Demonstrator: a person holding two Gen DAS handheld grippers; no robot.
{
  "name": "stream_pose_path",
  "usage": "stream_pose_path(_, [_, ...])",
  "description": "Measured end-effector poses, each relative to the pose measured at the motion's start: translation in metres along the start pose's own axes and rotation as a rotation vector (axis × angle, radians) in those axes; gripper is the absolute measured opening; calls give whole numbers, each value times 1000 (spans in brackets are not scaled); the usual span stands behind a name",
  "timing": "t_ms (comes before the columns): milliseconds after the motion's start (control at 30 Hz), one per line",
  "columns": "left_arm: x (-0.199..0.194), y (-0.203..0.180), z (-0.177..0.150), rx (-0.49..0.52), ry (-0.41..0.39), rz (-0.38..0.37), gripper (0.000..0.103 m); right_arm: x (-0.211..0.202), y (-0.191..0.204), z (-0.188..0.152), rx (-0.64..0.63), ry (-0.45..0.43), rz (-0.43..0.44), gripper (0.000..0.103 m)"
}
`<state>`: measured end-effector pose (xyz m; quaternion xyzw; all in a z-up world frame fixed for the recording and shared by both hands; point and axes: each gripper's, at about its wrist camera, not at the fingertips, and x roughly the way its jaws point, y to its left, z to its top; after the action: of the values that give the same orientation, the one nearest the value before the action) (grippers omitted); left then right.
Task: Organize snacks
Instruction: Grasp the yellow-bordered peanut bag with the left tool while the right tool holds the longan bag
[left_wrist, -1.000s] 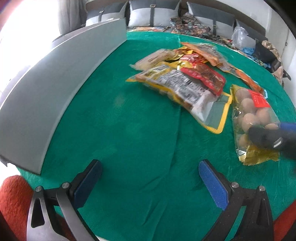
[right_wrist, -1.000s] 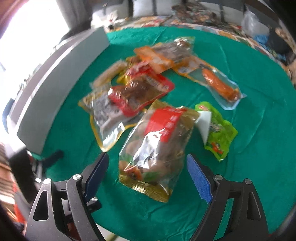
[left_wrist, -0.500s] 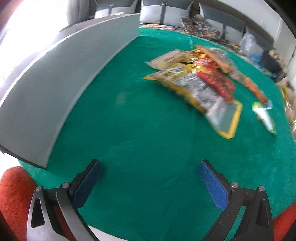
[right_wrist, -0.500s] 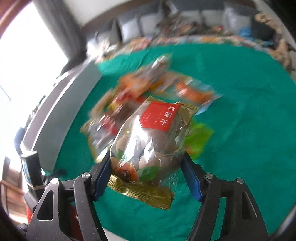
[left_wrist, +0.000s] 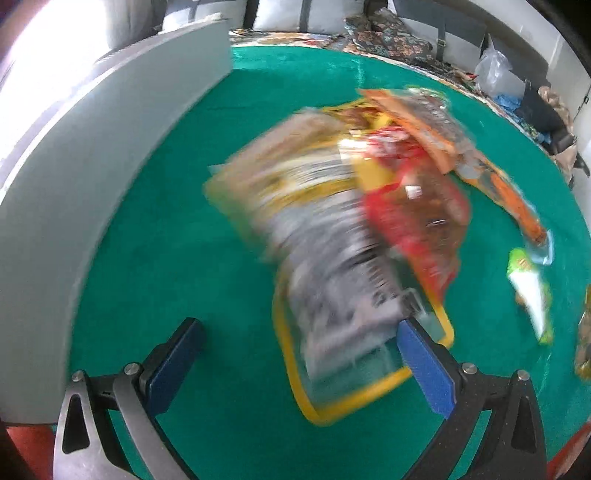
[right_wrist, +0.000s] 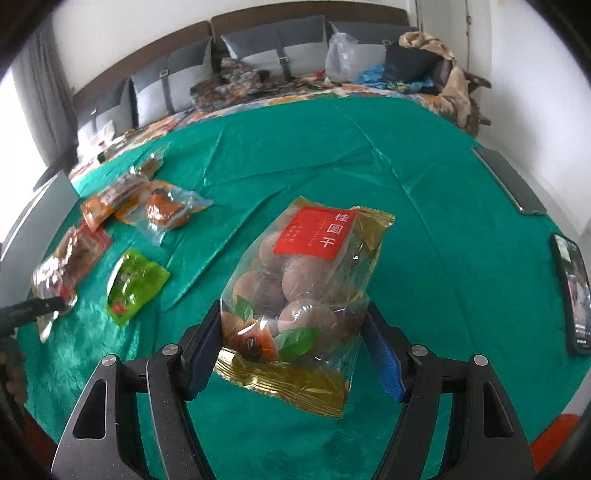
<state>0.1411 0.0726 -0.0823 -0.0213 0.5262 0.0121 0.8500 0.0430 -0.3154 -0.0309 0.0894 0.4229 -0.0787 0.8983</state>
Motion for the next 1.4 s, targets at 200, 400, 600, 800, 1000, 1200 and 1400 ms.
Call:
stream_pose_path(200, [-18, 64, -4, -31, 19, 50, 103, 13, 2, 1, -45, -8, 16, 77])
stream_pose_path(400, [-23, 20, 30, 216, -41, -141, 103, 20, 7, -1, -72, -22, 25, 78])
stream_pose_path(600, [4, -37, 56, 672, 23, -135, 103, 24, -5, -6, -13, 14, 76, 80])
stream_pose_path(800, [28, -48, 61, 663, 110, -224, 103, 29, 7, -12, -99, 40, 10, 80])
stream_pose_path(1000, [24, -60, 19, 754, 120, -260, 101, 30, 11, -16, -140, 28, -22, 82])
stream_pose_path(1200, [33, -42, 20, 560, 86, -225, 101, 31, 9, -15, -139, 25, -21, 83])
stream_pose_path(1400, [36, -5, 24, 380, 80, -243, 101, 31, 10, -15, -140, 26, -22, 83])
